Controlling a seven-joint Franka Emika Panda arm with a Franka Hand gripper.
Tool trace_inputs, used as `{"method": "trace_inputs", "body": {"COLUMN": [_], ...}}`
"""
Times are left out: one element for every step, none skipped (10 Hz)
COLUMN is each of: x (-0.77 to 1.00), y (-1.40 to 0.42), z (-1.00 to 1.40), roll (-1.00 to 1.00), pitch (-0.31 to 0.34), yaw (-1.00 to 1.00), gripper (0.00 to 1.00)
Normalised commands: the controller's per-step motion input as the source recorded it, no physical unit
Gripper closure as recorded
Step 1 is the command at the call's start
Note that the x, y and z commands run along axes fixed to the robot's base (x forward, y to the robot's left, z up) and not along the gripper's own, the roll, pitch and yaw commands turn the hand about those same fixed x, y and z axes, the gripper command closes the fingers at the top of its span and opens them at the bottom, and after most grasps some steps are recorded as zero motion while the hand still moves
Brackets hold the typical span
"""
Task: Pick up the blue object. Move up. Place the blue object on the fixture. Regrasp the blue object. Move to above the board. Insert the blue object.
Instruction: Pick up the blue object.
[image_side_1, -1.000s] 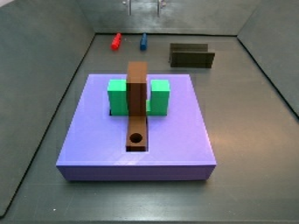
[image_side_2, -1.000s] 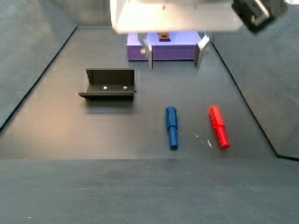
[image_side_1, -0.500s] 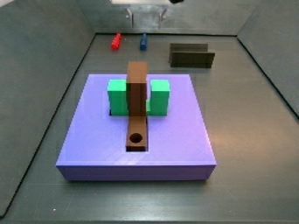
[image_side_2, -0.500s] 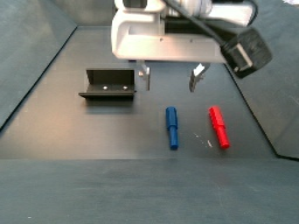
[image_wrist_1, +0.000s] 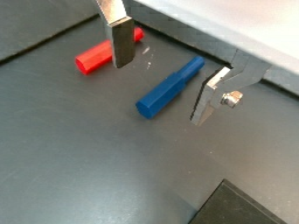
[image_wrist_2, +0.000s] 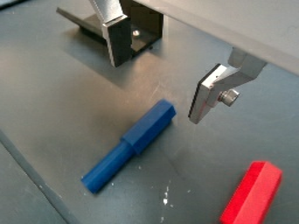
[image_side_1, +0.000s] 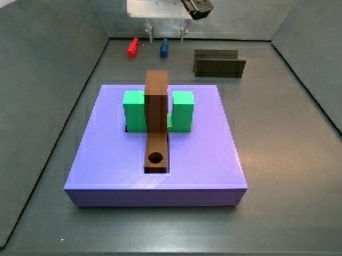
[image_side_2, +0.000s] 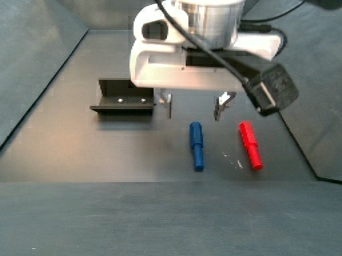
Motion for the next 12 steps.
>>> {"method": "trace_inputs", "body": {"x": [0.12,0.13,0.05,0.07,0.04,0.0,0.0,0.0,0.0,0.0,0.0,0.0], "y": [0.07,0.05,0.0,0.0,0.0,0.0,0.0,0.0,0.0,0.0,0.0,0.0], "z": [-0.42,-0.4,-0.4,-0.28,-0.27,-0.34,-0.04,0.0,0.0,0.0,0.0,0.0], "roll": [-0.2,-0.19,-0.11,-0.01,0.0,0.0,0.0,0.0,0.0,0.0,0.0,0.0], "pitch": [-0.164,-0.157,-0.171,-0.133,-0.133,-0.187,-0.037,0.0,0.0,0.0,0.0,0.0], "yaw": [-0.07,-0.06,0.0,-0.03,-0.04,0.0,0.0,0.0,0.0,0.0,0.0,0.0], "gripper": [0.0,0.0,0.0,0.0,0.0,0.0,0.0,0.0,1.0,1.0,1.0,1.0]}}
